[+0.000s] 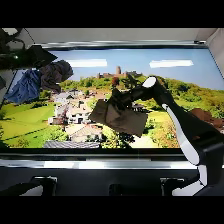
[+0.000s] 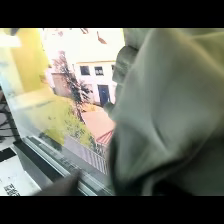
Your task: Fold the shirts.
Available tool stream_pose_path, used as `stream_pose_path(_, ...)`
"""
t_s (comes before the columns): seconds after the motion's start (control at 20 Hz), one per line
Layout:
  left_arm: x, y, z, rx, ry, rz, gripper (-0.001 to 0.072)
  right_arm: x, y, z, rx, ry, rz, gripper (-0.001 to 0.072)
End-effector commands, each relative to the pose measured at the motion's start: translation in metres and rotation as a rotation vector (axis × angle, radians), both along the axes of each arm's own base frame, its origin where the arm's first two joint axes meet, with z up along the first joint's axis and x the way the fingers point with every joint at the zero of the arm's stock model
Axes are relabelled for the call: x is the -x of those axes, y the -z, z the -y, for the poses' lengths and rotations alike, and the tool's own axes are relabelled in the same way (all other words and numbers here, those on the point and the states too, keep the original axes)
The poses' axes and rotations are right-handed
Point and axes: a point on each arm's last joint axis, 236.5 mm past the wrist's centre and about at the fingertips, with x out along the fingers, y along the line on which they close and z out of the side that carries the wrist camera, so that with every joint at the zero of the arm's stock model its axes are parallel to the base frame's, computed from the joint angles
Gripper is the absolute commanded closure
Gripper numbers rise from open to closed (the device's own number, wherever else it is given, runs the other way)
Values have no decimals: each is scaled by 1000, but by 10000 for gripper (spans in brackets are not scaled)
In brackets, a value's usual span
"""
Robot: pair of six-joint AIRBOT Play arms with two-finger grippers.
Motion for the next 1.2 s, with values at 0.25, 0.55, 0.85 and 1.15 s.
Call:
stream_pose_path(0.25,0,19,-4,-13,-7,-38,674,-17,-1,106,188,52,38,17)
stream_pose_path(0.55,0,21,-6,-37,0,-26,674,66,52,267,535,110,-258,36)
stream_pose_path(0.85,0,20,-6,-36,0,-27,674,77,108,201,191,319,-277,79)
stream_pose_path(1.15,0,20,-6,-36,-1,-26,673,77,119,188,117,342,-295,318)
